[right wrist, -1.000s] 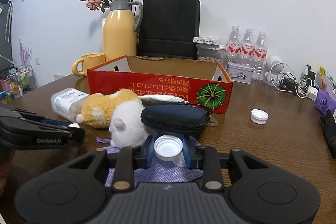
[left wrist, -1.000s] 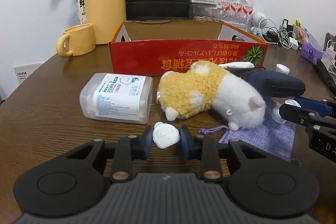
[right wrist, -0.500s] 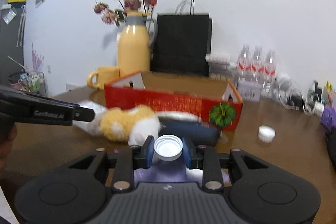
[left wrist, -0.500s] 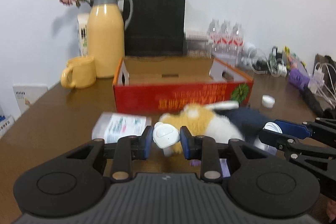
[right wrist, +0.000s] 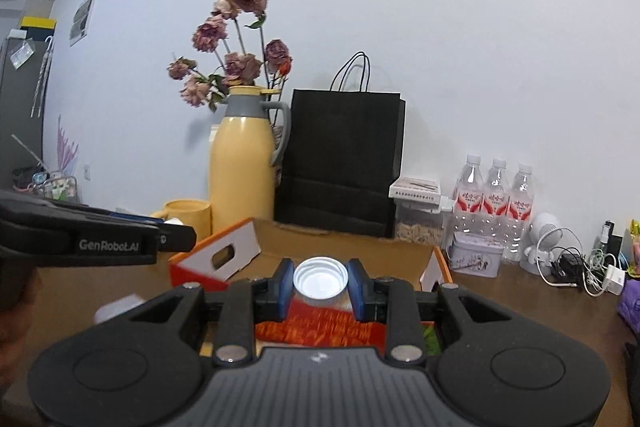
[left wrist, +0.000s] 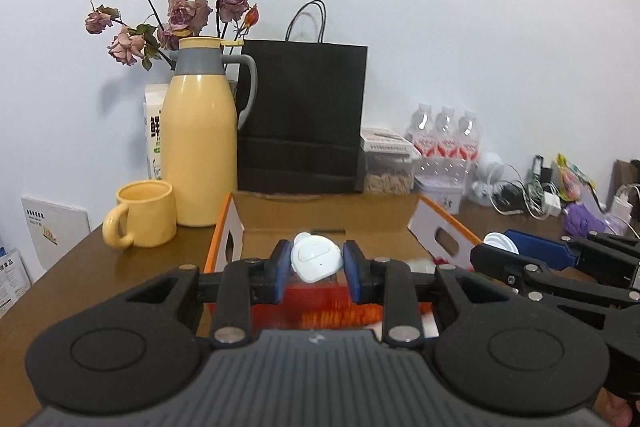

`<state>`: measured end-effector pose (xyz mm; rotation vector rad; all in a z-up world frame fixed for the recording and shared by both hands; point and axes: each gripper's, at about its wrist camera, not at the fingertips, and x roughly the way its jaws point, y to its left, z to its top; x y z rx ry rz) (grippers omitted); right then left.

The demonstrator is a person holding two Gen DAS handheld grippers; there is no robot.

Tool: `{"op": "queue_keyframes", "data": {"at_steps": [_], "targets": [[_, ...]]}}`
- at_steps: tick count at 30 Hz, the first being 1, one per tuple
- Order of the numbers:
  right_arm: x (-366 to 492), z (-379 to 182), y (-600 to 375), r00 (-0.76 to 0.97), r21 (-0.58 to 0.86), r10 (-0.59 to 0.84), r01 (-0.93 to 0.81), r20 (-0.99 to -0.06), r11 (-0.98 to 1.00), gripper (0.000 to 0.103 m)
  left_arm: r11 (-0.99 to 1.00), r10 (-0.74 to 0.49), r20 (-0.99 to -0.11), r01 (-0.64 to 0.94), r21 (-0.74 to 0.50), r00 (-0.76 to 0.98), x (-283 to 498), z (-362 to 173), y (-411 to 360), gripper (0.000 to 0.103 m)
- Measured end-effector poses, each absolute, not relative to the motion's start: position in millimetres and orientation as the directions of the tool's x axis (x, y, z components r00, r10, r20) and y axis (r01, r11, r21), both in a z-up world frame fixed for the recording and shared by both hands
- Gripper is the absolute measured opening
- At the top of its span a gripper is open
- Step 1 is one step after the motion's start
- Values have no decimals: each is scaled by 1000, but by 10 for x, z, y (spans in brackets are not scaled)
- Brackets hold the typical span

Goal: Organize objects
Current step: 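Carry the white piece and cap over the box and open both tools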

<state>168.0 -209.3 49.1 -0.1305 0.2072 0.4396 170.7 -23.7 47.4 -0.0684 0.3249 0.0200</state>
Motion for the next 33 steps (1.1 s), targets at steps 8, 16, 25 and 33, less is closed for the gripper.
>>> {"op": "queue_keyframes", "data": {"at_steps": [8,16,25,33], "targets": [[2431,555,-1957,891,-79,383,-412,-245,908,27,992,30,-317,-67,-105,948,2342,528,-209,29],[3000,502,-1952,883,-59,351,-387,-312,920,27,992,35,-392,-80,-99,919,2946,420,-279,29],[3311,213,-2008,840,-24,329,-375,-431,927,27,992,61,-488,-107,-68,871,3245,130,-212,29],[3317,174,-1999,830,-20,321,-370,-457,929,29,994,67,-477,-102,-47,876,3205,141,-237,52]]}}
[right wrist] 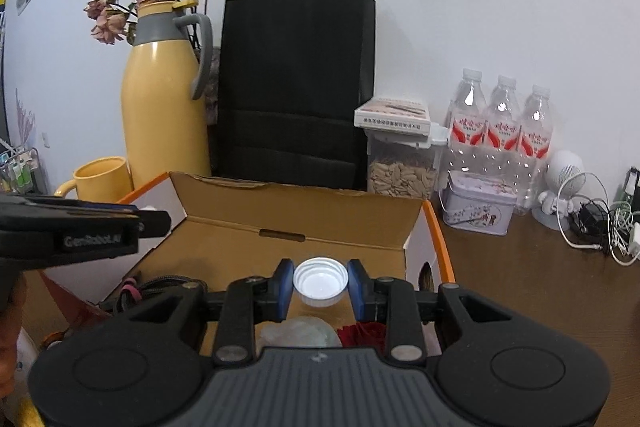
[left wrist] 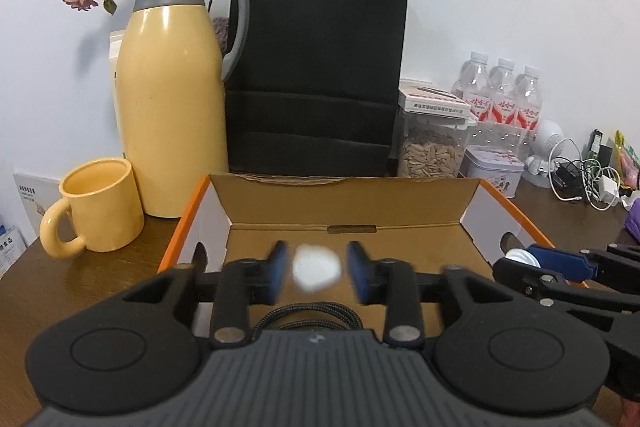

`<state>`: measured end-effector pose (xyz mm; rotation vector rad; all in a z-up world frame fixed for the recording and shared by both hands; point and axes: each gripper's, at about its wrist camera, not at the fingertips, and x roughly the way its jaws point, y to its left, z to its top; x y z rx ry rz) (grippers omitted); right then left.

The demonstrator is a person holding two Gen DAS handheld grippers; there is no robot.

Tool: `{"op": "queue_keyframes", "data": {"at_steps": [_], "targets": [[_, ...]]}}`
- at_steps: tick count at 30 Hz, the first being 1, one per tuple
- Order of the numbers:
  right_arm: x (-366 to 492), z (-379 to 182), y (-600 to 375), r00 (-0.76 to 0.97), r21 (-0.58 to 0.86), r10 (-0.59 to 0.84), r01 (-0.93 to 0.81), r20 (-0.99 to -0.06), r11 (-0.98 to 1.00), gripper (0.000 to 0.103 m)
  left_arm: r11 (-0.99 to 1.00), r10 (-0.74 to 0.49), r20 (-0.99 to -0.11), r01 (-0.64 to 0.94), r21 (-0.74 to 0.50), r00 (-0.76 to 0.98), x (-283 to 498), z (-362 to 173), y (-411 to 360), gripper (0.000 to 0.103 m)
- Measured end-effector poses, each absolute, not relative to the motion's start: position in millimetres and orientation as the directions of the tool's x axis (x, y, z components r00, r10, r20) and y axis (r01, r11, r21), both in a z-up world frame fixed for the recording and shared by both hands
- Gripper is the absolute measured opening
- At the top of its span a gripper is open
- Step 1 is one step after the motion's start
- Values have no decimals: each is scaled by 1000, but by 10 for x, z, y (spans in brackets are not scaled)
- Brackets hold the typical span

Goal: Organize objects
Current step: 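Carry the white piece and cap over the box and open both tools, then withdraw both tools from the box back over the table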

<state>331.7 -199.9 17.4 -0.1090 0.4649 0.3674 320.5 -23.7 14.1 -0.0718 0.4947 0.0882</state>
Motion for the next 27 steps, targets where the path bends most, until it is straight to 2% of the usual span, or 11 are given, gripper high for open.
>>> {"op": "queue_keyframes", "data": {"at_steps": [2,3,4,5,7,16,27], "targets": [[3347,167,-2019,827,-8,319,-363,-464,932,49,991,90,-466,-127,-48,880,3203,142,-226,98],[3360,163,-2031,828,-1,315,-356,-465,934,74,989,100,-454,-138,-50,885,3199,142,-220,103],[3373,158,-2043,827,5,316,-354,-464,935,95,988,111,-441,-148,-51,891,3191,145,-214,103],[3376,155,-2052,826,9,319,-356,-464,934,100,986,118,-443,-157,-52,889,3198,147,-208,103],[3386,156,-2061,829,10,308,-344,-467,939,103,985,119,-456,-162,-55,882,3217,143,-194,103],[3396,158,-2070,833,5,287,-324,-474,946,103,984,129,-466,-171,-50,876,3230,135,-187,103],[3242,306,-2092,857,-26,275,-317,-435,948,103,986,101,-432,-147,-73,896,3049,280,-194,103]]}}
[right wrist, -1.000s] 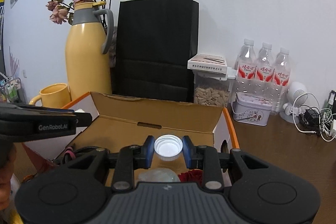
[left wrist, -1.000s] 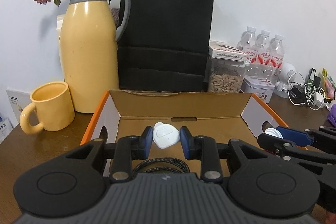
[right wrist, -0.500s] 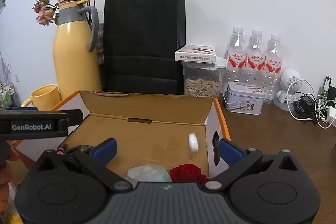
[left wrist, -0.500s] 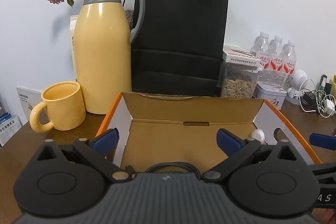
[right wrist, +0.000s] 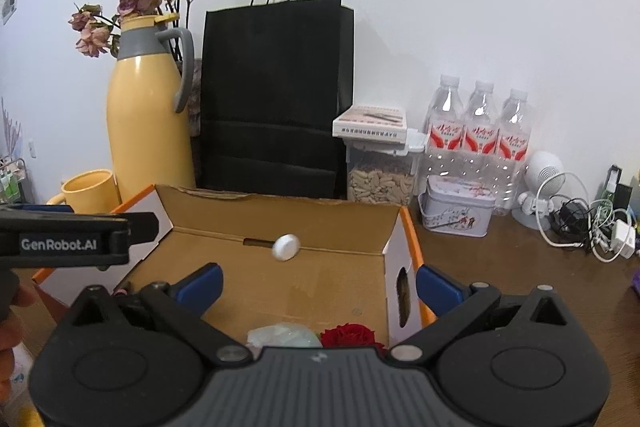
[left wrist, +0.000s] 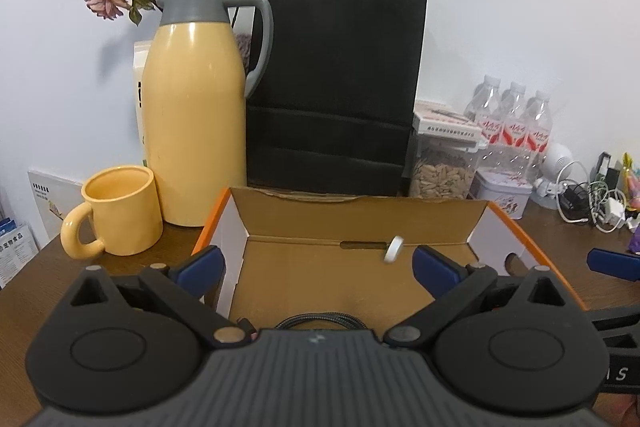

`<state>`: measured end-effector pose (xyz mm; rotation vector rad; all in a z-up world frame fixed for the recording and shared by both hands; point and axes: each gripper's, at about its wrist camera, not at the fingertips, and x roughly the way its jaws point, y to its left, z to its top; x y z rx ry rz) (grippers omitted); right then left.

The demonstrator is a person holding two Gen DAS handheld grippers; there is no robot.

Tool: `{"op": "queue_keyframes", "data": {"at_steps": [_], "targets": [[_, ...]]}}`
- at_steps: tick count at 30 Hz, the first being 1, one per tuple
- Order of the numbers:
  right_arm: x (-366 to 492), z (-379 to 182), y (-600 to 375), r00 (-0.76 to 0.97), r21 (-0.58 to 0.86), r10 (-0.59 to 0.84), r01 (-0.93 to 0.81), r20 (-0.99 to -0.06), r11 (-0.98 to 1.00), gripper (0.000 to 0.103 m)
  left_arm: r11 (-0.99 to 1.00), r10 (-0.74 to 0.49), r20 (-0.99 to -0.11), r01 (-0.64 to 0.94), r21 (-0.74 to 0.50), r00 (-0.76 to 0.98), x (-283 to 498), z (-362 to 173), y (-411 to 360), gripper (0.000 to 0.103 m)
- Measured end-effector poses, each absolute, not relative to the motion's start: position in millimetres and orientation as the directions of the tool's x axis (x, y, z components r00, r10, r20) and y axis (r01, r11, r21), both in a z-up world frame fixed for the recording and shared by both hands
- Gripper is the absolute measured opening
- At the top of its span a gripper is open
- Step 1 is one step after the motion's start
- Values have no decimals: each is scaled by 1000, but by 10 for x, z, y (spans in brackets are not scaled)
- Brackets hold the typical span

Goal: Organize objects
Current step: 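Withdraw both tools from the box back over the table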

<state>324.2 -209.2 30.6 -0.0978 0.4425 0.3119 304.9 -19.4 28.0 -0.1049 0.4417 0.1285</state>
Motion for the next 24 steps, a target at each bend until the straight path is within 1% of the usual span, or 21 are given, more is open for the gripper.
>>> {"op": "queue_keyframes", "data": {"at_steps": [10,15,24], "targets": [[2807,477,-2312,879,-64,279,-327,-385,943,103,986,113,-385,-150,-67,916,2566,325,-154,103],[2572,476,-2537,888,-70,278,-324,-367,943,103,988,105,-380,-140,-65,919,2363,289,-154,103],[2251,382,-2976,898,-95,252,-304,-361,948,103,989,101,-415,-138,-61,904,2148,133,-140,103]]}}
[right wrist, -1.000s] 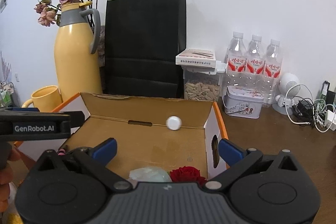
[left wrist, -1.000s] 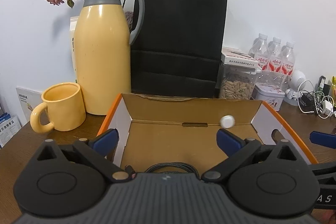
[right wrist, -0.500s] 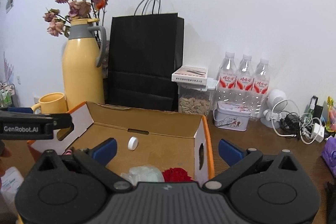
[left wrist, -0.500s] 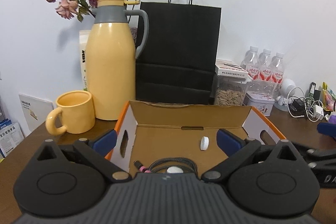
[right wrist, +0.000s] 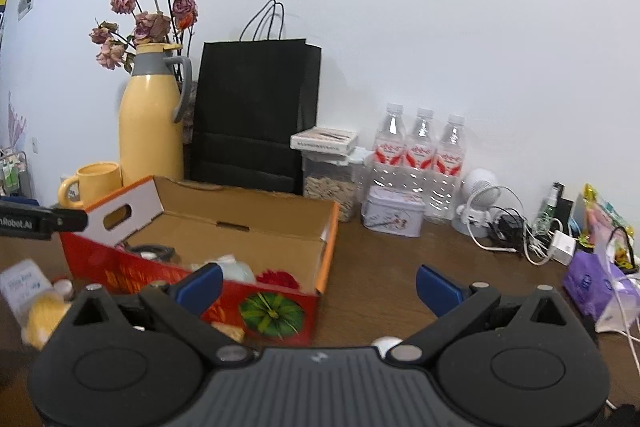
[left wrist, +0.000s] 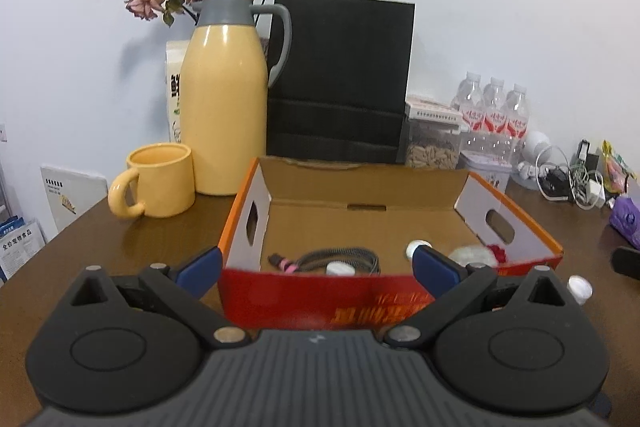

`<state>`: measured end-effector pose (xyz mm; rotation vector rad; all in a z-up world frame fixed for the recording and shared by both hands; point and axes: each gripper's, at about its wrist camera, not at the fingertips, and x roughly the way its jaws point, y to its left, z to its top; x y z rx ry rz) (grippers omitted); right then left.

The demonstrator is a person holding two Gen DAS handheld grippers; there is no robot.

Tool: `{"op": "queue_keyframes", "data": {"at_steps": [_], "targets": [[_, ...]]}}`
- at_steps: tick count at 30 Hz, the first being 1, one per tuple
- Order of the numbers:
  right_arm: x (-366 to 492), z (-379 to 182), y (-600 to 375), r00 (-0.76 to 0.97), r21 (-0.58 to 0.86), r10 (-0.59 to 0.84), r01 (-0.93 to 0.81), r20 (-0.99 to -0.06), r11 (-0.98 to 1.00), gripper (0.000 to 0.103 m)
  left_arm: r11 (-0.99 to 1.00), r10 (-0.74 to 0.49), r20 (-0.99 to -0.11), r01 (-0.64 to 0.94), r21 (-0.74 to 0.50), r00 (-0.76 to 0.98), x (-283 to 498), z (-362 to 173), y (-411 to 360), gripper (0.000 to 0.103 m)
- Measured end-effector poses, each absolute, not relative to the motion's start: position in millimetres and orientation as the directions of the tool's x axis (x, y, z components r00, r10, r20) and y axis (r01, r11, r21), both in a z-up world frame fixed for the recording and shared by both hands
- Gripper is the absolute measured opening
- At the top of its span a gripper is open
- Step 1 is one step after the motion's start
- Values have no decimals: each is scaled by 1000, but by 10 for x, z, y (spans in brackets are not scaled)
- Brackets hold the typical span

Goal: Organize objects
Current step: 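Withdraw both tools from the box back over the table, then grasp a white bottle cap with the right tool while the left tool reaches toward the wipes pack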

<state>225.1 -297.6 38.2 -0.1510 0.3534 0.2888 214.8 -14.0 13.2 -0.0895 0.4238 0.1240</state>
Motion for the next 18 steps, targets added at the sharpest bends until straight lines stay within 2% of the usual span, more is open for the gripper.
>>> {"op": "queue_keyframes", "data": {"at_steps": [12,18], "targets": [[2030,22,-3426,878,-119,186,-263,-442,957,103,988,124,-468,-154,-26,875,1842,13,-54,103],[2168,-190,-3601,849,-80,151,-221,-506,972,103,984,137,-487,-174,-32,862,1701,-36,11,103]]}}
